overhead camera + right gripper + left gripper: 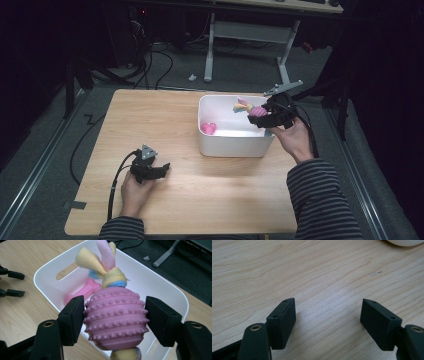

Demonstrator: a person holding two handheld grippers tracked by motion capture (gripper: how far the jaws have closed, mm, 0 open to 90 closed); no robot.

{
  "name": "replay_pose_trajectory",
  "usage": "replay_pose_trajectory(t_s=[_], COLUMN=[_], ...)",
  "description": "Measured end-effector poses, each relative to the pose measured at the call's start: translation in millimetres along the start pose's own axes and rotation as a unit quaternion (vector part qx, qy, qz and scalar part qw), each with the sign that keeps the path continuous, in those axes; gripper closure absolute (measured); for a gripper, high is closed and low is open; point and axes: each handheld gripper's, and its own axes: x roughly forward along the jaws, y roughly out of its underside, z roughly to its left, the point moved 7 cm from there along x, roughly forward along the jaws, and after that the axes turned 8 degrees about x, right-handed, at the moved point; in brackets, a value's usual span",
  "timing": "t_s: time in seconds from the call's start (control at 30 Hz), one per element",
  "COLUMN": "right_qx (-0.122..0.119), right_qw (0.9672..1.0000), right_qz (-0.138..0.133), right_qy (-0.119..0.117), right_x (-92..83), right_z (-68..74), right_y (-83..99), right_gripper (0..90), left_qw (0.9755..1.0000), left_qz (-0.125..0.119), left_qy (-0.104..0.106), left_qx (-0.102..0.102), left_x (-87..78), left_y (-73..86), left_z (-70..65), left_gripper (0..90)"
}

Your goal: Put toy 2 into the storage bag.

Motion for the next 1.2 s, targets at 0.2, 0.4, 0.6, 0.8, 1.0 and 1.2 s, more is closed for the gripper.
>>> replay_pose_trajectory(t_s=[0.2, 0.4, 0.6, 0.8, 1.0, 1.2], right_qx=[-0.001, -0.001, 0.010, 0.003, 0.003, 0.001], right_qw=[1.0000, 0.9999, 0.9997, 0.9991, 0.9984, 0.9976], right_qz=[0.005, 0.015, 0.018, 0.035, 0.041, 0.053], right_qy=[-0.002, -0.008, -0.015, -0.023, -0.037, -0.044], right_x=[15.7, 27.6, 37.2, 46.8, 53.8, 58.9], right_z=[0.5, 1.2, 1.6, 6.3, 12.1, 16.5], right_y=[0.7, 3.0, 5.9, 11.7, 16.3, 21.3], right_gripper=[34.3, 34.2, 34.2, 34.1, 34.0, 33.9], left_qw=[1.0000, 1.0000, 1.0000, 1.0000, 1.0000, 1.0000], left_qz=[0.000, 0.000, 0.000, -0.001, 0.000, -0.001], left_qy=[0.000, 0.000, 0.000, 0.000, 0.000, 0.000], left_qx=[0.000, 0.000, -0.001, -0.001, -0.001, -0.001], left_x=[0.0, 0.0, 0.0, 0.0, 0.0, 0.1], left_y=[0.0, 0.0, 0.0, 0.0, 0.0, -0.1], left_z=[0.0, 0.0, 0.0, 0.1, 0.1, 0.2], left_gripper=[29.1, 29.1, 29.1, 29.1, 29.2, 29.2])
